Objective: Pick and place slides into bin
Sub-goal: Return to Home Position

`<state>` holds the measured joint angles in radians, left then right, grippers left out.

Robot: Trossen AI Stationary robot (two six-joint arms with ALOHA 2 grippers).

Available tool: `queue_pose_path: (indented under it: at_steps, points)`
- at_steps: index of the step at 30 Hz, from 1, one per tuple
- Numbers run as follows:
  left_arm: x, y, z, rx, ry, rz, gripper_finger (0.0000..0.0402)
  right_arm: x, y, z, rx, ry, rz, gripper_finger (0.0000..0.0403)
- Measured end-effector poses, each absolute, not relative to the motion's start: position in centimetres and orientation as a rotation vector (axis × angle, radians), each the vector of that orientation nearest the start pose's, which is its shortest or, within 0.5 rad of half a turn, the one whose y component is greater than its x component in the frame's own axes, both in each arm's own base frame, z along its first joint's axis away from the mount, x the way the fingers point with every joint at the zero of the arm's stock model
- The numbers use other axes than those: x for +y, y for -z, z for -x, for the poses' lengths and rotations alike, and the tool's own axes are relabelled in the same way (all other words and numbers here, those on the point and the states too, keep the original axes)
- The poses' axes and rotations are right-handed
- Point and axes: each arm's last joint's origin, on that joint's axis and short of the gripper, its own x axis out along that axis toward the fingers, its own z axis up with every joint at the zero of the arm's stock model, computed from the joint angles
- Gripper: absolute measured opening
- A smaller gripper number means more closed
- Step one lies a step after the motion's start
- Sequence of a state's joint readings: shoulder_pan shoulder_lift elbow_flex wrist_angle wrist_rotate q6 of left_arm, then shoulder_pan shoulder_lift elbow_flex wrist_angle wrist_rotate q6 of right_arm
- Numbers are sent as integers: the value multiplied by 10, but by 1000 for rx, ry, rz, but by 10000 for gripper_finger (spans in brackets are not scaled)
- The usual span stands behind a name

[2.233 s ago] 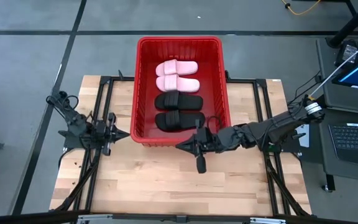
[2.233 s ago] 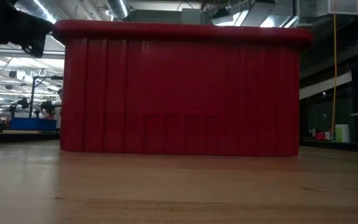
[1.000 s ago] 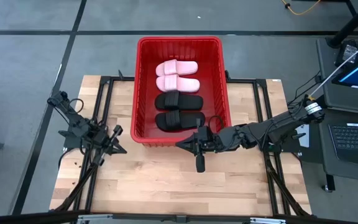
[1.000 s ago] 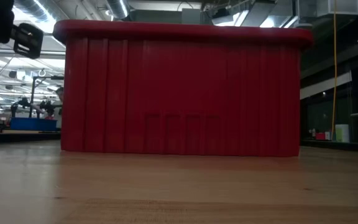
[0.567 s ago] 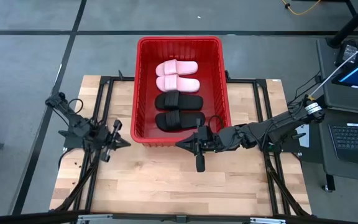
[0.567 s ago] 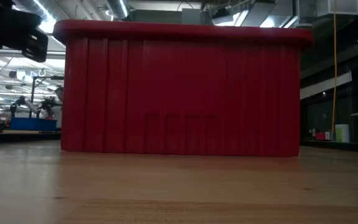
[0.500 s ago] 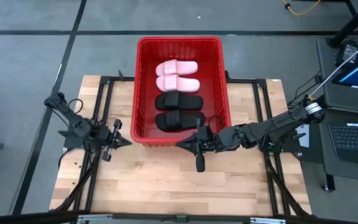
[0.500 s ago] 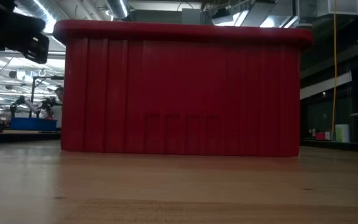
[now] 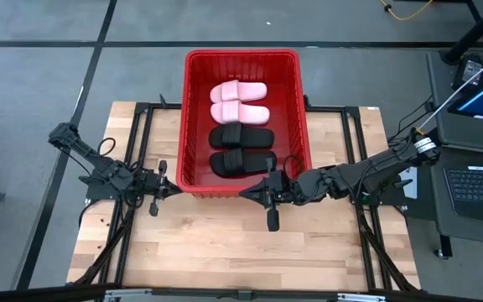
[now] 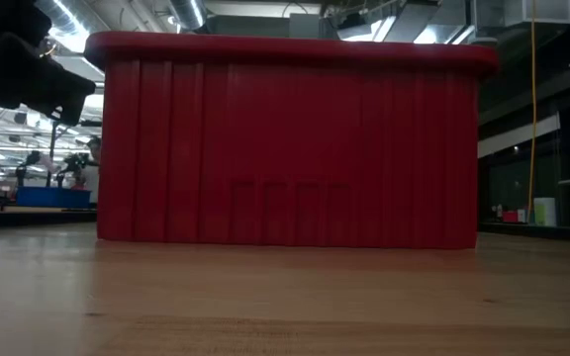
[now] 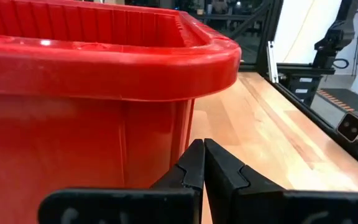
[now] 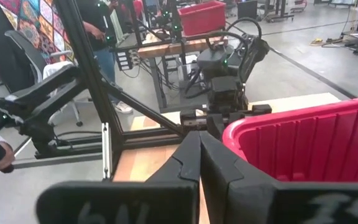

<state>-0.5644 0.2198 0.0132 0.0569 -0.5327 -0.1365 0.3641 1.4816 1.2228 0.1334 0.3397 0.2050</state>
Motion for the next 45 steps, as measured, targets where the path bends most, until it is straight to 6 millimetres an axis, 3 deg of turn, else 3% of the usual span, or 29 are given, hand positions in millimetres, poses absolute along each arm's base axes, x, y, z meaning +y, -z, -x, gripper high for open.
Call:
queue_pose_path:
  at_steps: [7,15,27,41,45]
  points:
    - [-44,-158,-96,116,33,72,2,116,-352,-318,141,-24,-161,7]
    - [-35,-173,-83,221,0,109,2,124,-354,-313,138,-51,-159,7]
    - [-40,-174,-86,-42,131,110,2,119,-355,-314,126,-14,-156,7]
    - [-41,-172,-86,-59,162,71,2,117,-356,-315,115,-8,-149,7]
    - [-41,-172,-86,-57,165,90,2,117,-346,-315,103,-10,-135,7]
